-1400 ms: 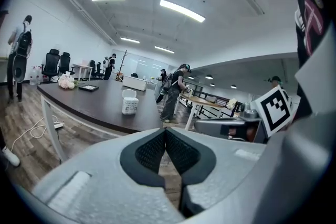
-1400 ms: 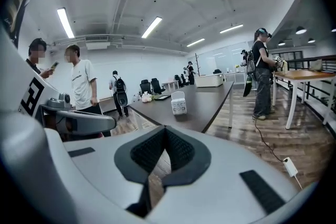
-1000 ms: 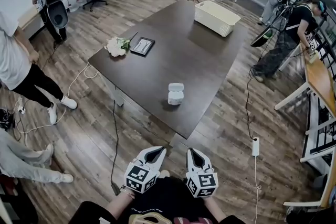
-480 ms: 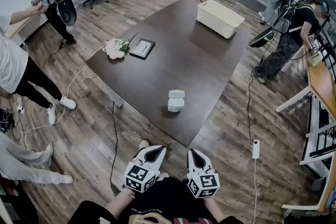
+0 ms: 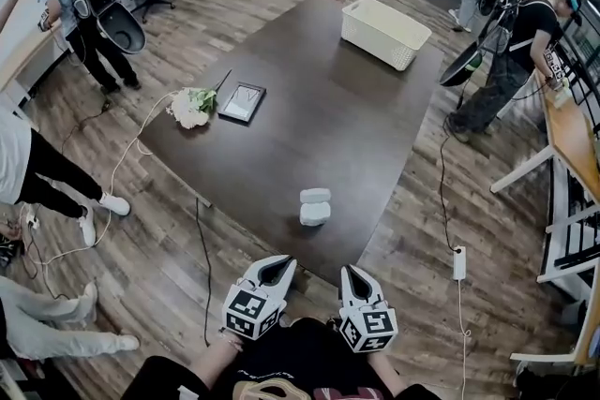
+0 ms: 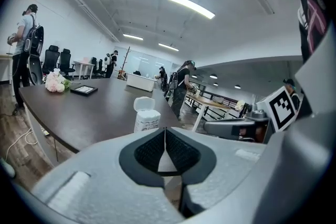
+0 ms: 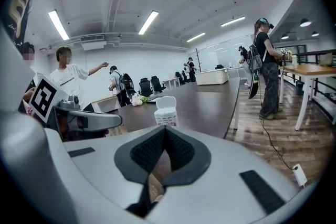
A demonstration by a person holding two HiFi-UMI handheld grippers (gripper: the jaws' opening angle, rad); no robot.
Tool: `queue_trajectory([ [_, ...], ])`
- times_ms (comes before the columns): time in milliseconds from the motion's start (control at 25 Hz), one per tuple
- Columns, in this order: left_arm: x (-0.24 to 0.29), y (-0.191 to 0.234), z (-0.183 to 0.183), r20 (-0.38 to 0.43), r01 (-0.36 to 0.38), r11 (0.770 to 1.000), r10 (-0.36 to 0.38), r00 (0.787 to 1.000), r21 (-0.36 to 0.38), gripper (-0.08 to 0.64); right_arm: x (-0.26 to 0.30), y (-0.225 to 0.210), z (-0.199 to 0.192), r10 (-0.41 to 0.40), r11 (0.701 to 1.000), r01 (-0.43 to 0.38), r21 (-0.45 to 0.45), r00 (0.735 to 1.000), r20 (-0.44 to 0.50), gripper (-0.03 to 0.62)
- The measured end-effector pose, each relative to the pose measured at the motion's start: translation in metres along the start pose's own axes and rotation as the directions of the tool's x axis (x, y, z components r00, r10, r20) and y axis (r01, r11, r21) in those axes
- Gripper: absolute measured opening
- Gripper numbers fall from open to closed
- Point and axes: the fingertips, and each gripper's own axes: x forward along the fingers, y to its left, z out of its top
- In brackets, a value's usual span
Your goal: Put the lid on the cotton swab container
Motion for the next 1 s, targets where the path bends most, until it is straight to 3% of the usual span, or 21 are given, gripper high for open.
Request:
queue_trajectory([
  [240,0.026,0.038,0.001,-0.067,0.052,0.998,-0.049,0.997,0.036,0.008,0.040,0.000,0.008,-0.054,0.998,0.054,0.023,0.999,-0.011,0.008],
  [560,0.056,0.073,0.017,-0.118,0.183,0.981,-0.174,0.978,0.070,0.009,0.074,0.001,0.027,-0.166,0.984,0.165,0.062,0.986,0.003,0.008],
  [720,0.071,0.084,0.013,-0.171,0.261,0.963,-0.248,0.954,0.063,0.157,0.086,-0.003,0.031,-0.231,0.971,0.230,0.070,0.973,0.007,0.008],
  [1000,0.090,0.087,0.002,-0.262,0.362,0.928,-0.328,0.907,0.091,0.224,0.095,-0.008,0.039,-0.291,0.954,0.289,0.077,0.957,0.017,0.008],
])
